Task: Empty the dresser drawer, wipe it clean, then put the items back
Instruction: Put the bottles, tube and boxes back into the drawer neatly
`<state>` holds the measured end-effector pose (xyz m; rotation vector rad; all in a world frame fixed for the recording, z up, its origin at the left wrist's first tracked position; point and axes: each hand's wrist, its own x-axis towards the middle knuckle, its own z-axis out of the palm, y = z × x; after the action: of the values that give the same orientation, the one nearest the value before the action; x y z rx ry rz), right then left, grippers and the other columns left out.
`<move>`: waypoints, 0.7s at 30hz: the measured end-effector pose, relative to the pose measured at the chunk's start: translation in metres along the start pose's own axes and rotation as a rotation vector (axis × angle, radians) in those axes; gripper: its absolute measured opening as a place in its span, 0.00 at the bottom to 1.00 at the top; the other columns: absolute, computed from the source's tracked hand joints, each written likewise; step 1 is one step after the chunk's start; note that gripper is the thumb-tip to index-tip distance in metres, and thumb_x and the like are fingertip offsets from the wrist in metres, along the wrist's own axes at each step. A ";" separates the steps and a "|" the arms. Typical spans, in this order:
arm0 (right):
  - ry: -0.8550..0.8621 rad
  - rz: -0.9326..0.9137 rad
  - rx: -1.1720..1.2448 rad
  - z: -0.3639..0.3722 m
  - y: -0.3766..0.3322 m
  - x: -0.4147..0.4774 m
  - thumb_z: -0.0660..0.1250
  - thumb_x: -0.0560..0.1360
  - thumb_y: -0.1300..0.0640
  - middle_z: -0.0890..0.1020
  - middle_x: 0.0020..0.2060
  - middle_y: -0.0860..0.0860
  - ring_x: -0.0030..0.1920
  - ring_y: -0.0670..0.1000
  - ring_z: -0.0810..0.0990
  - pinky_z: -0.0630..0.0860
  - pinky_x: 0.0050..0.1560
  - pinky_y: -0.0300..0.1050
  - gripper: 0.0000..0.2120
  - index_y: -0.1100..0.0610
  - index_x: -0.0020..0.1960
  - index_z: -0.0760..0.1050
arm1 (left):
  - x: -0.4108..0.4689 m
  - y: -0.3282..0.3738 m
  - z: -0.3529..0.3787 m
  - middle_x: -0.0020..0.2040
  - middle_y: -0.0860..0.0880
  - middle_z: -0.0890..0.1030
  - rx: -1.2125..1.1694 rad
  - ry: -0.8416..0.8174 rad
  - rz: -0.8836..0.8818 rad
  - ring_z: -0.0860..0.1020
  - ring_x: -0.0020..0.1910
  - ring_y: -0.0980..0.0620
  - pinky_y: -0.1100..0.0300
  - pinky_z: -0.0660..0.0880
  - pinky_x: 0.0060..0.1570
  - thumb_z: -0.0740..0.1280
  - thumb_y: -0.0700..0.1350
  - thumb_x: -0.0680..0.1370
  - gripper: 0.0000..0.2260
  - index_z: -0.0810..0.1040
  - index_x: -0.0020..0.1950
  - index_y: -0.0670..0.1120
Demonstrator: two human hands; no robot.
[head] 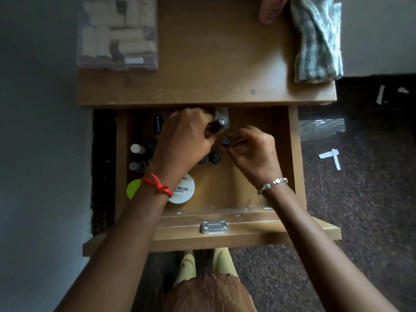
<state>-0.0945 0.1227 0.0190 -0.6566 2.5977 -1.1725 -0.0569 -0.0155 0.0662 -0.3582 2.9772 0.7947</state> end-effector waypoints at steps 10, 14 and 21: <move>-0.083 0.027 0.014 0.004 0.008 0.001 0.68 0.66 0.72 0.83 0.44 0.61 0.42 0.55 0.83 0.77 0.46 0.36 0.11 0.66 0.48 0.80 | -0.001 -0.010 0.025 0.42 0.43 0.83 0.133 0.043 -0.077 0.76 0.53 0.43 0.53 0.56 0.57 0.69 0.45 0.71 0.05 0.82 0.45 0.48; -0.085 0.032 0.018 0.003 0.009 0.001 0.68 0.66 0.72 0.83 0.44 0.60 0.42 0.54 0.82 0.76 0.46 0.31 0.12 0.65 0.48 0.80 | -0.003 -0.010 0.028 0.40 0.43 0.83 0.153 0.078 -0.073 0.77 0.53 0.43 0.53 0.54 0.55 0.70 0.42 0.68 0.09 0.82 0.46 0.52; -0.113 0.027 0.005 0.003 0.012 -0.001 0.68 0.66 0.72 0.83 0.43 0.59 0.41 0.53 0.83 0.74 0.46 0.27 0.11 0.64 0.48 0.80 | -0.002 -0.014 0.033 0.41 0.44 0.84 0.203 0.006 -0.186 0.78 0.50 0.43 0.51 0.53 0.59 0.68 0.41 0.68 0.09 0.83 0.45 0.50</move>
<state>-0.0960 0.1282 0.0086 -0.6647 2.5020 -1.1005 -0.0524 -0.0102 0.0315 -0.6142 2.9372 0.4696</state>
